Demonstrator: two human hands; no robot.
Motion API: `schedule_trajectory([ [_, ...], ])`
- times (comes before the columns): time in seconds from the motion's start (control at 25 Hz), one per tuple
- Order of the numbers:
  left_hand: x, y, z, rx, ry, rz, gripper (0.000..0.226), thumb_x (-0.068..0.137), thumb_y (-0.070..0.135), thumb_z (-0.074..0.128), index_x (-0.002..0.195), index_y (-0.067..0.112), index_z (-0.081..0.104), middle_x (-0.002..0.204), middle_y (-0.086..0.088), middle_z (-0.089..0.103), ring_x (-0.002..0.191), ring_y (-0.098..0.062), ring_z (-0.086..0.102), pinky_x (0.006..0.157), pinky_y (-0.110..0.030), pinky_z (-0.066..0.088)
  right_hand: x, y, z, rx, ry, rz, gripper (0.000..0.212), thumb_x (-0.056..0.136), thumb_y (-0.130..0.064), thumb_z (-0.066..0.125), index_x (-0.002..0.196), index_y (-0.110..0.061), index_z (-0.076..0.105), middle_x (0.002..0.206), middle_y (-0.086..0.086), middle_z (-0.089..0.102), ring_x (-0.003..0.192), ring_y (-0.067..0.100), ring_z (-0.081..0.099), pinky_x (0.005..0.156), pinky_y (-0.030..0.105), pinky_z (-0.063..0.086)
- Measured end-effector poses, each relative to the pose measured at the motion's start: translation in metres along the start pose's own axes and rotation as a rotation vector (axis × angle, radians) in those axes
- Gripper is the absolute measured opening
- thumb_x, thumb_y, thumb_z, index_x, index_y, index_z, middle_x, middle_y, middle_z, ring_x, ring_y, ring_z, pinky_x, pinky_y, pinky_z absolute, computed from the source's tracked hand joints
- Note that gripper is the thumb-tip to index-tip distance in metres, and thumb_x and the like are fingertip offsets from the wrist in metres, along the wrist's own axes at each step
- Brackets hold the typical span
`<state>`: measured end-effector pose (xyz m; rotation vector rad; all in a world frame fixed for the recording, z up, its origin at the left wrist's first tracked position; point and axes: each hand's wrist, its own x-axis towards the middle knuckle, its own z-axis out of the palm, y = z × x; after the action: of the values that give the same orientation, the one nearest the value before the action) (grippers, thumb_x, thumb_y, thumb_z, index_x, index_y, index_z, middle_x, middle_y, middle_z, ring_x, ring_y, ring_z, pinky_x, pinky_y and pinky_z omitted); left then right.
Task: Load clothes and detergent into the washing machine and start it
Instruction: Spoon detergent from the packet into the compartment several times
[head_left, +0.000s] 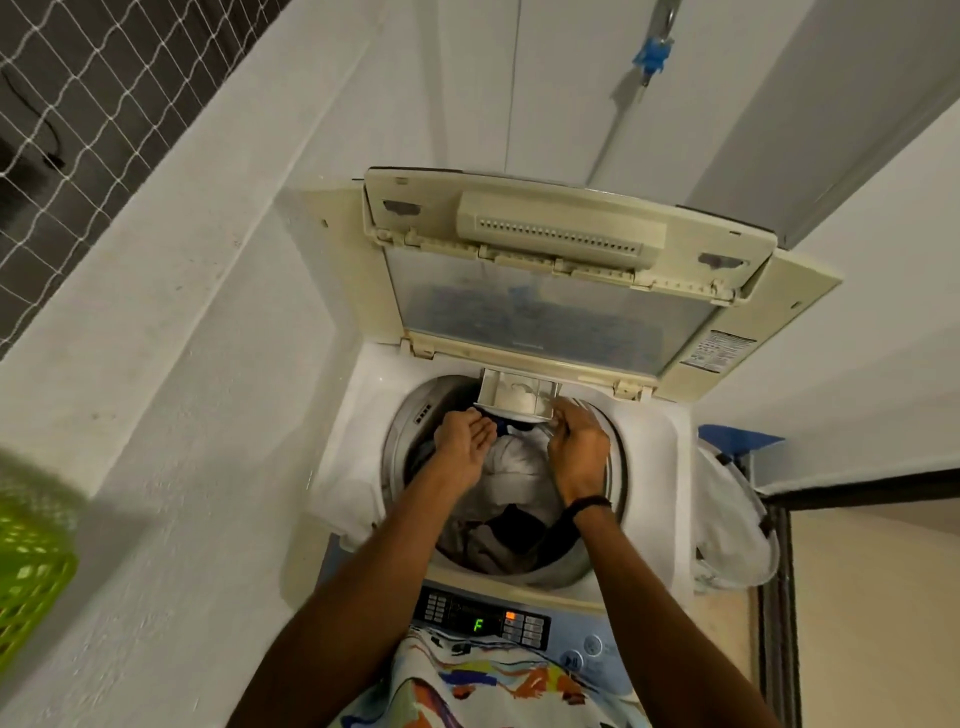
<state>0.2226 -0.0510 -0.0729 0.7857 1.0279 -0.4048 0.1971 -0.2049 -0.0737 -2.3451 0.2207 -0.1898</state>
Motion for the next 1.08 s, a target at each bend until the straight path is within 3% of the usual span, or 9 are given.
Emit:
schedule_trajectory([
  [0.12,0.002,-0.002,0.001,0.000,0.013,-0.006,0.022,0.100,0.014,0.046,0.091,-0.001,0.059,0.093,-0.017,0.062,0.082,-0.024,0.061,0.069,-0.030,0.053,-0.006,0.001,0.003,-0.049,-0.051,-0.030,0.039,0.079,0.008,0.065,0.116,-0.004,0.070,0.116,0.014,0.070,0.112,0.028,0.064,0.103,0.029,0.043],
  [0.32,0.001,-0.001,0.004,-0.006,-0.003,-0.003,0.023,0.100,0.017,0.048,0.092,-0.001,0.061,0.093,-0.017,0.064,0.084,-0.024,0.062,0.069,-0.029,0.053,-0.010,0.006,0.011,-0.070,-0.088,-0.017,0.040,0.079,0.002,0.073,0.118,-0.008,0.068,0.121,0.011,0.069,0.119,0.025,0.061,0.104,0.024,0.037],
  [0.52,-0.003,-0.001,0.006,-0.020,-0.014,-0.002,0.022,0.100,0.016,0.048,0.093,-0.001,0.060,0.091,-0.017,0.063,0.082,-0.025,0.062,0.071,-0.029,0.054,-0.009,-0.003,0.005,-0.021,0.025,-0.058,0.040,0.075,0.010,0.069,0.113,-0.002,0.071,0.115,0.016,0.071,0.111,0.032,0.065,0.101,0.036,0.047],
  [0.68,-0.010,0.004,0.005,-0.051,-0.035,0.000,0.023,0.101,0.017,0.047,0.098,-0.002,0.060,0.094,-0.016,0.062,0.085,-0.025,0.061,0.078,-0.031,0.054,-0.016,-0.003,0.000,0.058,0.124,-0.013,0.042,0.077,0.012,0.060,0.115,-0.003,0.071,0.114,0.012,0.072,0.109,0.025,0.066,0.100,0.033,0.050],
  [0.88,-0.025,0.005,0.000,-0.058,-0.072,0.011,0.037,0.101,0.016,0.046,0.128,-0.007,0.054,0.124,-0.021,0.059,0.113,-0.030,0.059,0.103,-0.035,0.046,-0.030,0.000,0.005,0.020,0.086,0.050,0.042,0.076,0.009,0.056,0.111,-0.006,0.073,0.105,0.010,0.075,0.094,0.026,0.070,0.084,0.036,0.058],
  [1.08,-0.043,0.006,-0.010,-0.108,-0.096,0.036,0.039,0.102,0.015,0.045,0.133,-0.006,0.051,0.135,-0.021,0.055,0.128,-0.031,0.053,0.111,-0.037,0.041,-0.039,-0.010,-0.002,0.024,0.164,0.135,0.036,0.082,0.003,0.057,0.108,-0.012,0.076,0.093,0.009,0.077,0.080,0.026,0.071,0.074,0.024,0.052],
])
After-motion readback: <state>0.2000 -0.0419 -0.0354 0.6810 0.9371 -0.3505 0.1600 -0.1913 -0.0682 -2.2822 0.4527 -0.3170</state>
